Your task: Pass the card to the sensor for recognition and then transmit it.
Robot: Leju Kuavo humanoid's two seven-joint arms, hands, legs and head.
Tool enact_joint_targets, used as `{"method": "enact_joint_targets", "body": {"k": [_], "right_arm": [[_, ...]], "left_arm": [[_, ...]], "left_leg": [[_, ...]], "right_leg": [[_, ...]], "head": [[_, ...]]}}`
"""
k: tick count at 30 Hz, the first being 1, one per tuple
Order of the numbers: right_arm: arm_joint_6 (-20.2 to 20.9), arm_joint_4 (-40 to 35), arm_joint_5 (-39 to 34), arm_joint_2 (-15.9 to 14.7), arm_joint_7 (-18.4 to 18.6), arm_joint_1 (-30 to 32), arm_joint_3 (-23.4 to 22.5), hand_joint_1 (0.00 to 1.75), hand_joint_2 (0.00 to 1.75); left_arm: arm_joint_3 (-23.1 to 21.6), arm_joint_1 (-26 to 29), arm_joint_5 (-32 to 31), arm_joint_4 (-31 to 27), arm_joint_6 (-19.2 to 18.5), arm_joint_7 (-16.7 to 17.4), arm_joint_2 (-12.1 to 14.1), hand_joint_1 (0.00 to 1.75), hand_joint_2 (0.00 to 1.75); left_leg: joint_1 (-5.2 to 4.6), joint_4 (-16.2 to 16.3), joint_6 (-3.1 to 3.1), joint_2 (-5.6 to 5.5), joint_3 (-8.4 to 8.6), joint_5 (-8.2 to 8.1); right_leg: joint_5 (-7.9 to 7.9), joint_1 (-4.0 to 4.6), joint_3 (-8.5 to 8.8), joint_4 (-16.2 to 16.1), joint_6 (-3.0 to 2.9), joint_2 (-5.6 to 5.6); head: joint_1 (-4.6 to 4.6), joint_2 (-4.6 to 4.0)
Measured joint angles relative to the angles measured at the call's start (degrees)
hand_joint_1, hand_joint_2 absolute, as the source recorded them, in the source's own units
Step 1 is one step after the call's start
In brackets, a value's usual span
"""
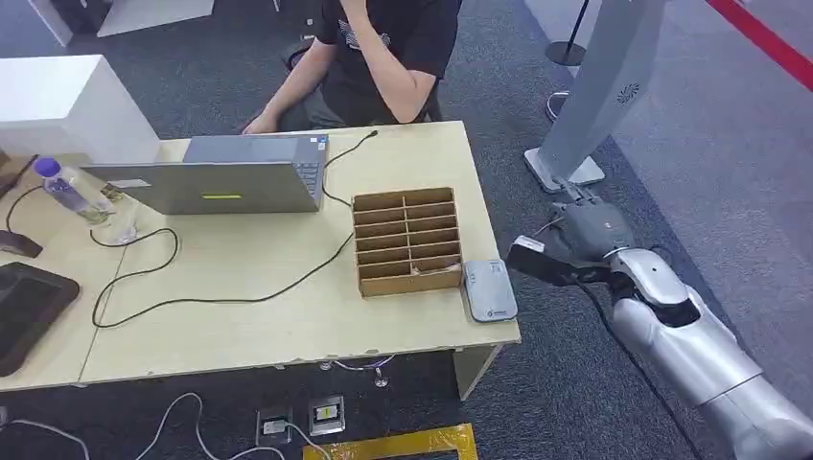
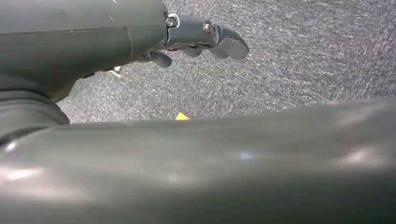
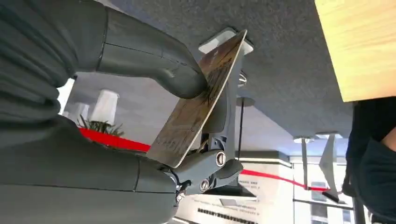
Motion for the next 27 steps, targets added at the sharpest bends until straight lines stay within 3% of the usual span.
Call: {"method": "enact_joint_targets", "body": {"k": [5, 15, 27], "right_arm": [[1.6, -0.8, -1.1, 0.4, 0.7, 2.1, 0.4, 1.75, 1.75], [1.2, -0.2, -2.0, 3.3, 0.5, 3.7, 2.1, 1.75, 1.75], [1.5, 0.3, -3.6, 4.6, 1.0, 4.6, 2.5, 1.75, 1.75]], "left_arm": [[0.0, -0.1, -0.5, 0.0, -0.2, -0.5, -0.1, 0.00, 0.00], [0.0, -0.1, -0.5, 0.0, 0.2, -0.7, -0.2, 0.00, 0.00], [0.0, -0.2, -1.2, 0.0, 0.0, -1.0, -0.2, 0.00, 0.00]], "left_leg": [[0.00, 0.0, 0.00, -0.01, -0.03, 0.00], [0.01, 0.0, 0.00, -0.01, -0.02, 0.00], [0.01, 0.0, 0.00, -0.01, -0.02, 0.00]], "right_leg": [[0.00, 0.00, 0.03, 0.0, 0.00, -0.01], [0.00, 0.01, 0.02, 0.0, 0.00, 0.00], [0.00, 0.01, 0.01, 0.0, 0.00, -0.01]], "head": [[0.00, 0.00], [-0.02, 0.00], [0.00, 0.00]]}}
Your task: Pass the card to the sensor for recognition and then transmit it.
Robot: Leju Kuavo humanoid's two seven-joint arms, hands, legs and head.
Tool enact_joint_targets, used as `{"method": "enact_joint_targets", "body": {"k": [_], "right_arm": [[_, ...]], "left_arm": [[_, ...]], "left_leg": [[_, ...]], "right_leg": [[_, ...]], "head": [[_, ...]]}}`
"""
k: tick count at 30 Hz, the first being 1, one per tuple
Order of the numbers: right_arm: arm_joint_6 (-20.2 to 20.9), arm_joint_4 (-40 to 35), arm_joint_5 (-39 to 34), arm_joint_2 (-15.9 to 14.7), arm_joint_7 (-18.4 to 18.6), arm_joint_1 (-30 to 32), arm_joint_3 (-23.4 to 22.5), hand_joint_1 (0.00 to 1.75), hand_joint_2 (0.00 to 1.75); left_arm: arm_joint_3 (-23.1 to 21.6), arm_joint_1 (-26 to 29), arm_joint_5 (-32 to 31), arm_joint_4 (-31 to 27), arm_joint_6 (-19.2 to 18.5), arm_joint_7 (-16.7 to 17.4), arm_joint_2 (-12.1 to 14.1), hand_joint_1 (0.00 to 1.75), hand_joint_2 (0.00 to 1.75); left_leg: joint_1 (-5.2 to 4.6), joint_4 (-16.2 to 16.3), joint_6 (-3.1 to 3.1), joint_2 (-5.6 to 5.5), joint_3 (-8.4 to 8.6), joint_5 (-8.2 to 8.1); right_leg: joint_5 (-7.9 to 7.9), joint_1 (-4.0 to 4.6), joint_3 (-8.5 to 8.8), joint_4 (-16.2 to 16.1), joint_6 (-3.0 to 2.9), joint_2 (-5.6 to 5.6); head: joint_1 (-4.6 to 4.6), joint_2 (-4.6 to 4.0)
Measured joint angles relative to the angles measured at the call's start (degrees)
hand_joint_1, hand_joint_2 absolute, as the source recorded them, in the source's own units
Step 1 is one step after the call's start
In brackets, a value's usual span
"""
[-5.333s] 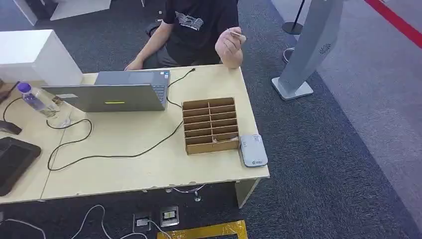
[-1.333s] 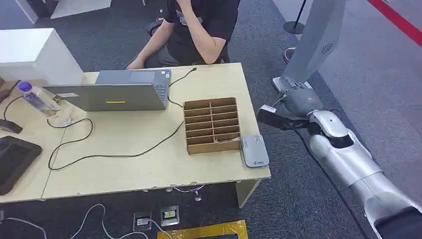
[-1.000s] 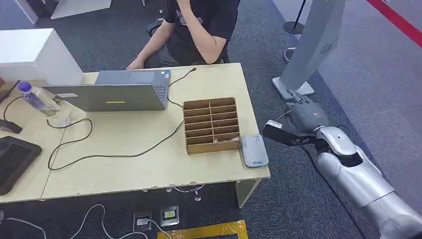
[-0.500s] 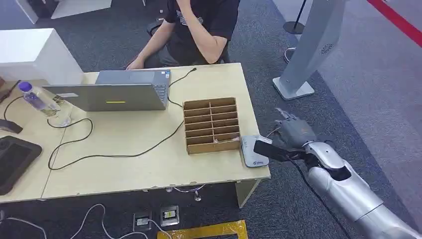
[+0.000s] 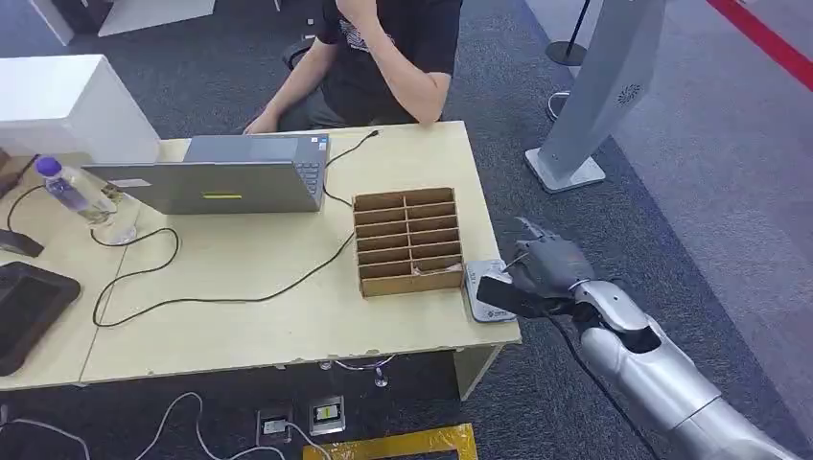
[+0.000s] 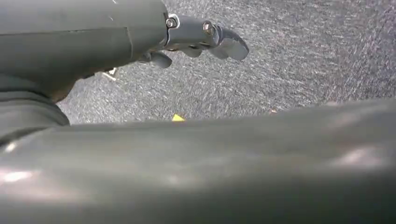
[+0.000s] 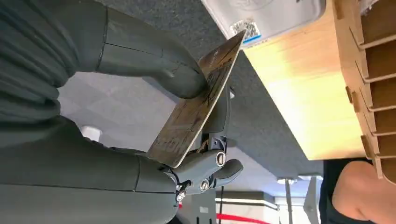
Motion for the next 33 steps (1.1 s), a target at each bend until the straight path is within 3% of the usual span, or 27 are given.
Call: {"method": "enact_joint_targets", "body": {"k": [33], "right_arm": [[-0.2, -2.1, -3.8, 3.5, 3.6, 6.5, 0.8, 1.75, 1.75]], "left_arm": [[0.0, 0.0, -0.5, 0.0, 0.5, 0.0, -0.4, 0.00, 0.00]], "left_leg": [[0.00, 0.0, 0.00, 0.00, 0.02, 0.00]], "right_leg": [[0.00, 0.00, 0.01, 0.0, 0.00, 0.01]], "head": [[-0.02, 0.00]]}}
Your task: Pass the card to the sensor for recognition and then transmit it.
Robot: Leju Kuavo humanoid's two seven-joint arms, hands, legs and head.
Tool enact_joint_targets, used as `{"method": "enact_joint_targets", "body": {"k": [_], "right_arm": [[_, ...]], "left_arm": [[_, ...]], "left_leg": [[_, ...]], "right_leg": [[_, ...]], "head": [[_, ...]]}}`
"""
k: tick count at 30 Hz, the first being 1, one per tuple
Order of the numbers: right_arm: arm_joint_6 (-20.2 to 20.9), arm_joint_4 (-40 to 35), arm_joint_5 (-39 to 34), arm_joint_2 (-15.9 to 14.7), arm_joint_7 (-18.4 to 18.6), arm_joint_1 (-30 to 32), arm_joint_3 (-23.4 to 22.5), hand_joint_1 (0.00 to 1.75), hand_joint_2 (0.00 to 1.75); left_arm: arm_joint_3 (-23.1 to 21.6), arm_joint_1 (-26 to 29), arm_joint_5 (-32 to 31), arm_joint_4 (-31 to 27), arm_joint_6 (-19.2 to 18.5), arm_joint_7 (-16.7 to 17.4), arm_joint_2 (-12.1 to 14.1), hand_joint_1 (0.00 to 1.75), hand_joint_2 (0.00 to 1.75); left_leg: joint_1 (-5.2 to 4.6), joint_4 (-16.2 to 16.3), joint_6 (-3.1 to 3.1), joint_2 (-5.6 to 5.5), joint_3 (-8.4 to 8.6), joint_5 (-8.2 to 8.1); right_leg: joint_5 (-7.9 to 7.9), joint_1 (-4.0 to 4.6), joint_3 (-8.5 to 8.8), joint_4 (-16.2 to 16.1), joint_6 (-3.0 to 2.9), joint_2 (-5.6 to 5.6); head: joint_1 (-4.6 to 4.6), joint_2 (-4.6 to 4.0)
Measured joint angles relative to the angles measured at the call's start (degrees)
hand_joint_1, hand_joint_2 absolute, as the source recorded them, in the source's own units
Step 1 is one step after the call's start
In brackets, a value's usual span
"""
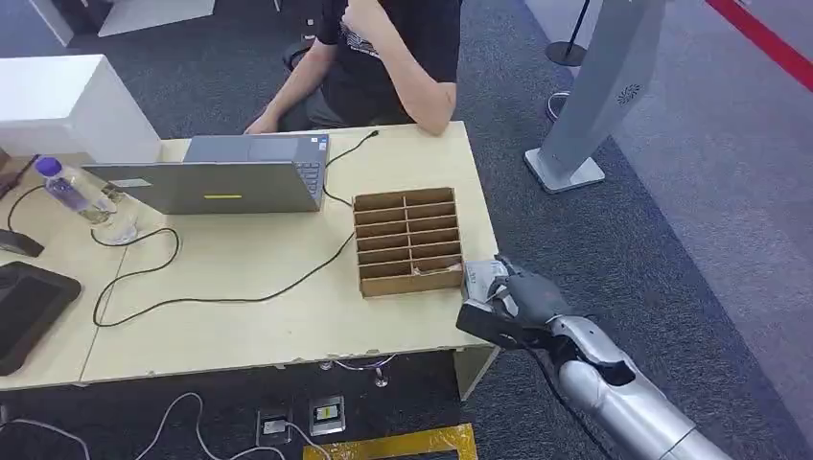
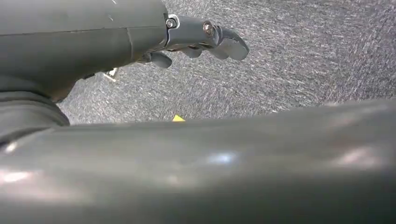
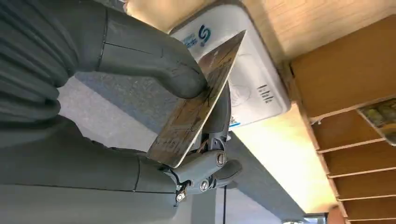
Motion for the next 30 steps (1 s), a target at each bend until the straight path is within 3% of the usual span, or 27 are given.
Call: {"method": "enact_joint_targets", "body": {"k": [30], "right_arm": [[-5.4, 3.5, -3.4, 2.3, -3.1, 0.2, 0.6, 1.75, 1.75]], "left_arm": [[0.0, 0.0, -0.5, 0.0, 0.7, 0.0, -0.5, 0.00, 0.00]], "left_leg": [[0.00, 0.0, 0.00, 0.02, 0.01, 0.00]], "right_leg": [[0.00, 0.00, 0.01, 0.0, 0.00, 0.02]], "head": [[0.00, 0.00]]}}
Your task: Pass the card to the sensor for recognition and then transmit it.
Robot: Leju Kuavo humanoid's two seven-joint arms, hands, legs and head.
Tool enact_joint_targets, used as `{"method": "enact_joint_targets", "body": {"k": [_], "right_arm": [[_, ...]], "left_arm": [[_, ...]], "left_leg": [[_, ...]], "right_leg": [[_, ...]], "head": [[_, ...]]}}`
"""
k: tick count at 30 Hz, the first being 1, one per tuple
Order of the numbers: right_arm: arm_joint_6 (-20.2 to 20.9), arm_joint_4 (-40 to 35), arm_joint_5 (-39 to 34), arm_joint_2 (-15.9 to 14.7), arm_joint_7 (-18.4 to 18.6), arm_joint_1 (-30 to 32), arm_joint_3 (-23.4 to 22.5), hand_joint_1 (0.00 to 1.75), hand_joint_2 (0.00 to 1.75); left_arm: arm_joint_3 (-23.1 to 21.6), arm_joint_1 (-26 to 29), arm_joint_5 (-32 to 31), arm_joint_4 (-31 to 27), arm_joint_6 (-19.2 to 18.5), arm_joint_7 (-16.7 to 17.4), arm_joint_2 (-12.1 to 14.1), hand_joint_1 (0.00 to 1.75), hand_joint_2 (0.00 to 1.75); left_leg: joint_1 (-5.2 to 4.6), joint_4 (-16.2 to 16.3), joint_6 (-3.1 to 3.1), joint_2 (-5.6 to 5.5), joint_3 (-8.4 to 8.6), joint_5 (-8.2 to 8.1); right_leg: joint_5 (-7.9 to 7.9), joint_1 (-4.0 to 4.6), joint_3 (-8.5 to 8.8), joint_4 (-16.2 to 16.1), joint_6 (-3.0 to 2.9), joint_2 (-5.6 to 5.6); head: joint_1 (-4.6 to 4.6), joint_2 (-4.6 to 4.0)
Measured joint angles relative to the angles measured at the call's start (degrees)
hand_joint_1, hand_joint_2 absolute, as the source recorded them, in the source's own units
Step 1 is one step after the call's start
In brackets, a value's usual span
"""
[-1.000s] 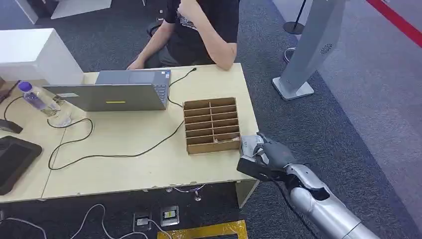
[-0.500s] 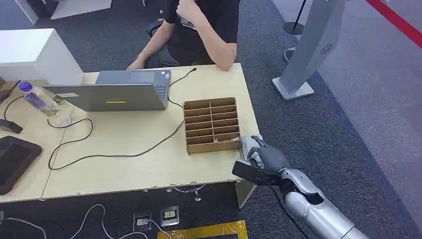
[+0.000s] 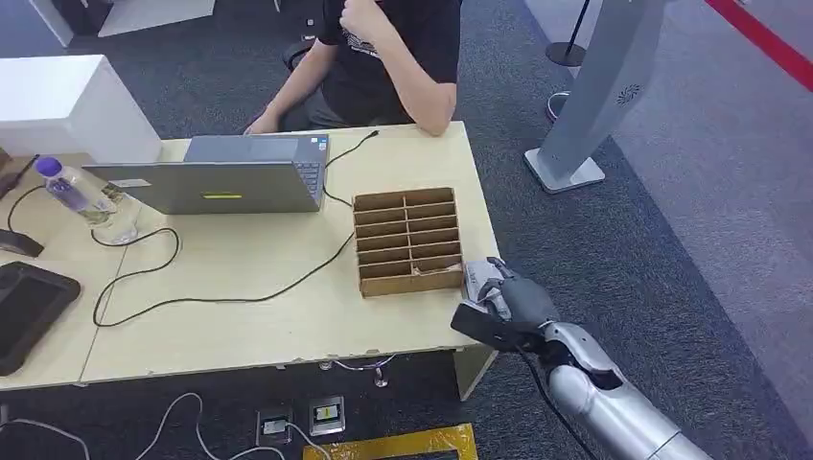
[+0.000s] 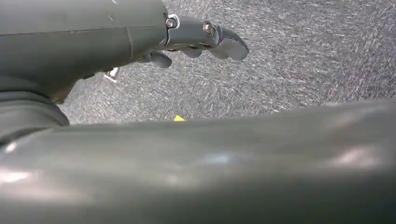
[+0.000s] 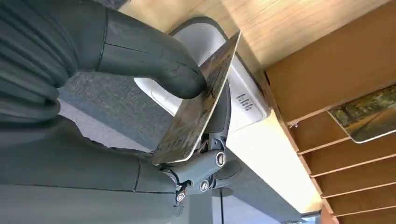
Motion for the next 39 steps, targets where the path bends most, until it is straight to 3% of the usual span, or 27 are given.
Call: {"method": "enact_joint_targets", "body": {"k": [13, 39], "right_arm": [[0.7, -1.0, 0.6, -1.6, 2.1, -2.4, -4.2, 1.75, 1.75], [1.1, 3.4, 0.7, 0.4, -0.6, -1.0, -4.3, 1.75, 1.75]], "left_arm": [[0.0, 0.0, -0.1, 0.0, -0.1, 0.0, 0.2, 0.00, 0.00], [-0.8, -0.1, -0.5, 0.0, -0.2, 0.0, 0.2, 0.00, 0.00]], "left_leg": [[0.00, 0.0, 0.00, 0.00, 0.00, 0.00], [0.00, 0.0, 0.00, 0.00, -0.02, 0.00]], "right_leg": [[0.00, 0.00, 0.00, 0.0, 0.00, 0.00], [0.00, 0.00, -0.01, 0.0, 0.00, 0.00]], "head": [[0.00, 0.00], [0.00, 0.00]]}}
